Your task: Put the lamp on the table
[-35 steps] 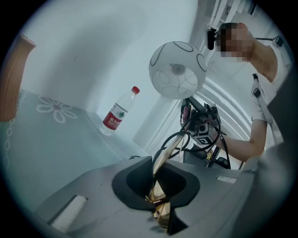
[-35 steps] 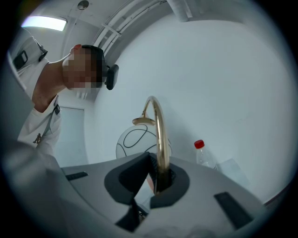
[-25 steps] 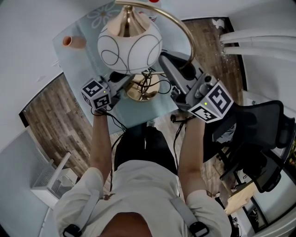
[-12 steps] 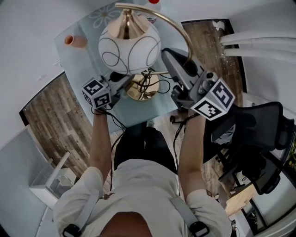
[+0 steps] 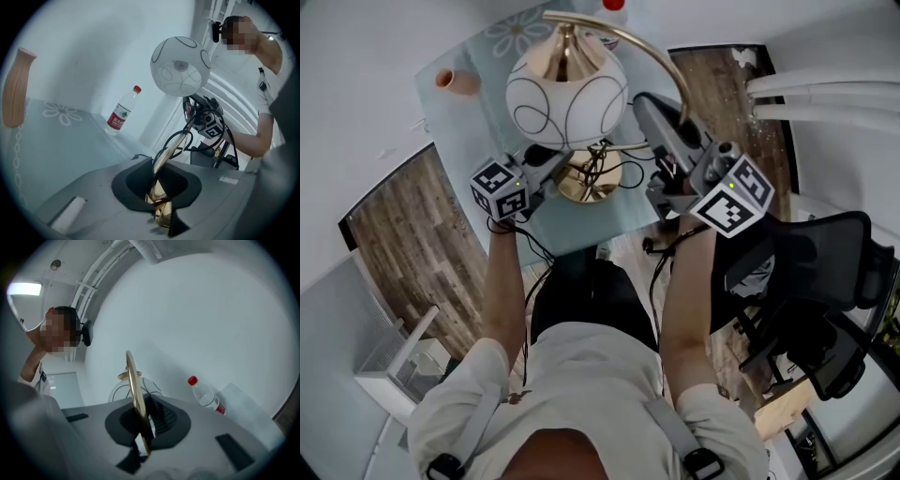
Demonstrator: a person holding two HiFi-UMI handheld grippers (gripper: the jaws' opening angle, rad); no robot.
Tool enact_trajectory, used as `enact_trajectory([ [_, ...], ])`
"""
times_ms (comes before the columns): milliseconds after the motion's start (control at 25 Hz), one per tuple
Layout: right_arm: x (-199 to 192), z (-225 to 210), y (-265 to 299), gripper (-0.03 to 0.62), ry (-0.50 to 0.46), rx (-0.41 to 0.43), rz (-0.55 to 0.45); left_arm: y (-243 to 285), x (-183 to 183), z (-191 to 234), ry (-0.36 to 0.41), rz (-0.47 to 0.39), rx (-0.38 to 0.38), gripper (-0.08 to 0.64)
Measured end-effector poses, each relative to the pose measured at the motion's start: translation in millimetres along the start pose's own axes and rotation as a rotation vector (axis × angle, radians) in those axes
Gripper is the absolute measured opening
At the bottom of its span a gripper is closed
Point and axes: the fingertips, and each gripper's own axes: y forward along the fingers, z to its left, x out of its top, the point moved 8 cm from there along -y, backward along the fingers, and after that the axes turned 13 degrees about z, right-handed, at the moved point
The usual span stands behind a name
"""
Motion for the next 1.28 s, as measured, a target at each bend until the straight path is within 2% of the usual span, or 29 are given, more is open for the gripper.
enact_trajectory([
  [120,0,1,2,0.000,-0.002,-0.002,0.006,-2,0,-2,0.016,0.013,0.014,0.031],
  [200,0,1,3,0.001,-0.004,-0.003,0.012,-5,-1,-4,0.023,0.014,0.022,0.062],
  [280,0,2,4,0.002,-0.009,-0.002,0.018,-7,-1,-5,0.028,0.014,0.030,0.143],
  [360,0,2,4,0.002,-0.018,-0.002,0.024,-8,-1,-7,0.041,0.025,0.040,0.163],
  [640,0,4,4,0.002,-0.029,-0.013,0.042,-14,-5,-23,0.056,0.034,0.066,0.169],
  [1000,0,4,1,0.002,-0.033,-0.020,0.051,-36,3,-40,0.041,-0.056,0.090,0.193],
  [1280,-1,6,-1,0.002,-0.035,-0.028,0.062,-56,12,-61,0.071,-0.113,0.114,0.151],
])
